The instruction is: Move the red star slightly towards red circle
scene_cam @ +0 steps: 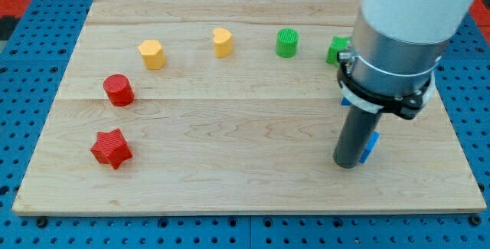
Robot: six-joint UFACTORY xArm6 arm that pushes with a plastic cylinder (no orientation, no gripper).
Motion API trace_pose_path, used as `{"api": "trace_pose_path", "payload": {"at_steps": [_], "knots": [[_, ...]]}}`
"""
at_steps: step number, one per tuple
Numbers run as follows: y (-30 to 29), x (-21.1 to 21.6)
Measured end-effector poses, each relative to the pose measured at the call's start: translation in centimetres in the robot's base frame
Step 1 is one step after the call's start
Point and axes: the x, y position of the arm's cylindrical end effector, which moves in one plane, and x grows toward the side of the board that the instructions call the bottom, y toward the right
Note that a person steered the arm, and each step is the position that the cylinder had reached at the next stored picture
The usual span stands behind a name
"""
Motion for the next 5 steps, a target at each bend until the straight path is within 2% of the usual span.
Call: {"api": "trace_pose_path", "payload": {"at_steps": [1,2,3,4,5], "knots": [[-6.9,0.2],[-12.6,2.2],[-23.0,4.2],[-31.2,4.3],[-31.5,2.7]]}}
